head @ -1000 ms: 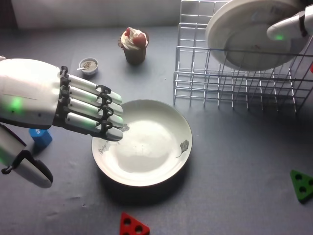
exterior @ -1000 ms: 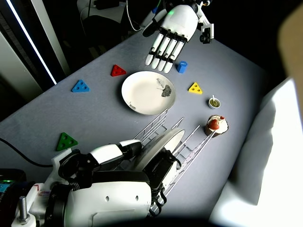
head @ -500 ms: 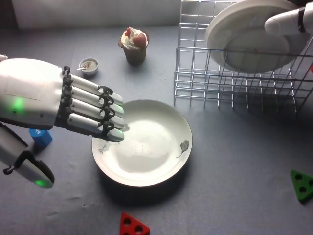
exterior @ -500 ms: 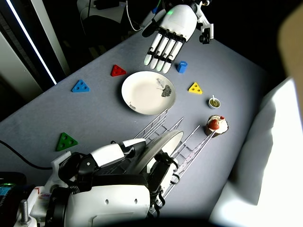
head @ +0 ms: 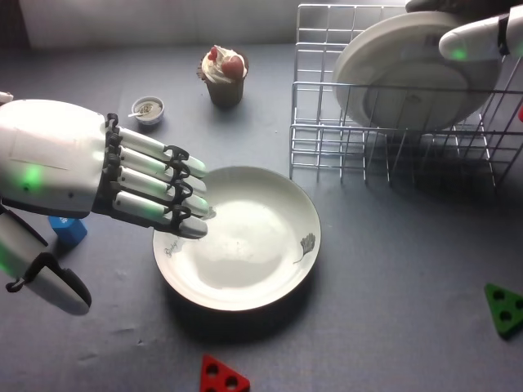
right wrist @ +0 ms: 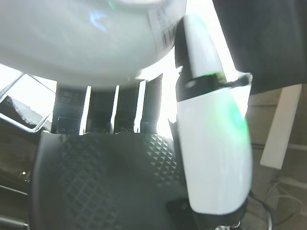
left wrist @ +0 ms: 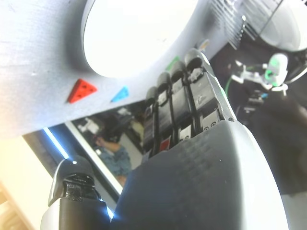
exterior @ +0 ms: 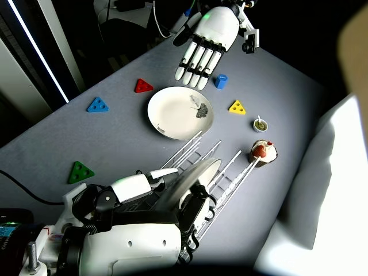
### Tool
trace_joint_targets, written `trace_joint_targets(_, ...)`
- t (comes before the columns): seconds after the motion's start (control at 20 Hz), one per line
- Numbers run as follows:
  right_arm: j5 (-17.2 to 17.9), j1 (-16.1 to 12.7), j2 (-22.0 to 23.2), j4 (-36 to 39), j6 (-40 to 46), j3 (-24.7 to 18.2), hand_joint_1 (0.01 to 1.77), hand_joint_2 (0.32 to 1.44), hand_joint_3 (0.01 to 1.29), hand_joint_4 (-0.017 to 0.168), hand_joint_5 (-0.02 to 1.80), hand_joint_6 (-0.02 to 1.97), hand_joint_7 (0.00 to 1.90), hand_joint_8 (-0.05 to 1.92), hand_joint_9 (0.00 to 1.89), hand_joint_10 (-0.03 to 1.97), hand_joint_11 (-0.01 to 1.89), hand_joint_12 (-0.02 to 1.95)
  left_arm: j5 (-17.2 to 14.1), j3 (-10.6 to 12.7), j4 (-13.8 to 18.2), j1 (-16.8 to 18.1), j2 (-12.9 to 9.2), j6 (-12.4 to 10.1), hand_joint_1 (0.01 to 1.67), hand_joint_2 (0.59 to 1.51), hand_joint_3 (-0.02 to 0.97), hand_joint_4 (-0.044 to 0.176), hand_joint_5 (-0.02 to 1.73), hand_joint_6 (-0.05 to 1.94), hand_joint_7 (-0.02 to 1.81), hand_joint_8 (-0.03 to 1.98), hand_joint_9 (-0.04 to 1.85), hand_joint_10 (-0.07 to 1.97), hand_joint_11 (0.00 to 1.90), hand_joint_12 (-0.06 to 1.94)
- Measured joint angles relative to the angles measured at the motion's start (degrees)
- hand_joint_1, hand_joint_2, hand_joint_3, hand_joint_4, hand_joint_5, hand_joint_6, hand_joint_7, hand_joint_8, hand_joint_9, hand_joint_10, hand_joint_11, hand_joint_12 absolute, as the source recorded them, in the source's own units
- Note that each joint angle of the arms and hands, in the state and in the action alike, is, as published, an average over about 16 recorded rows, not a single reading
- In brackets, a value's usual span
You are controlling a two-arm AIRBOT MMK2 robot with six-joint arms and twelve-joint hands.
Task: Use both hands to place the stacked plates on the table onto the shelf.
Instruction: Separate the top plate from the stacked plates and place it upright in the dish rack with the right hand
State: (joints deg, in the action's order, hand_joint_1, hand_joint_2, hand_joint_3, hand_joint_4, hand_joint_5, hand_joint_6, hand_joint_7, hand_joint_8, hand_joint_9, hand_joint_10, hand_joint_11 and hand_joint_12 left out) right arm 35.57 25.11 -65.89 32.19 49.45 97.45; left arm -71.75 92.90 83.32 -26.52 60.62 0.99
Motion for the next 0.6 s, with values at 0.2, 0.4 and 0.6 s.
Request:
trace_joint_targets(0.2, 0.5, 0.1, 0.0, 0.0, 0.1, 0.0, 1.17, 1.00, 0.01, -0.005, 0.77, 0.14, 0.83, 0.03, 0.96, 0.02, 1.13, 0.07, 0.4, -0.1, 0.3, 0.0, 0.0, 0.1, 0.08, 1.086, 0.019, -0.002, 0.20, 0.01, 0.24, 0.01, 0.22, 0.01, 0.19, 0.01)
trace_joint_targets(0.4, 1.2, 0.1, 0.0, 0.1, 0.2, 0.0, 1.12, 0.98, 0.01, -0.003, 0.68, 0.02, 0.75, 0.03, 0.88, 0.02, 1.07, 0.06, 0.9, -0.3, 0.7, 0.0, 0.0, 0.4, 0.08, 1.087, 0.019, -0.002, 0.20, 0.01, 0.24, 0.01, 0.22, 0.01, 0.19, 0.01)
trace_joint_targets(0.6, 1.7, -0.1, 0.0, 0.5, -0.4, 0.0, 1.08, 0.97, 0.01, -0.002, 0.62, 0.02, 0.66, 0.02, 0.79, 0.01, 1.02, 0.05, 1.6, -0.7, 1.2, -0.1, 0.0, 0.8, 0.08, 1.088, 0.019, -0.002, 0.20, 0.01, 0.23, 0.01, 0.21, 0.01, 0.18, 0.01)
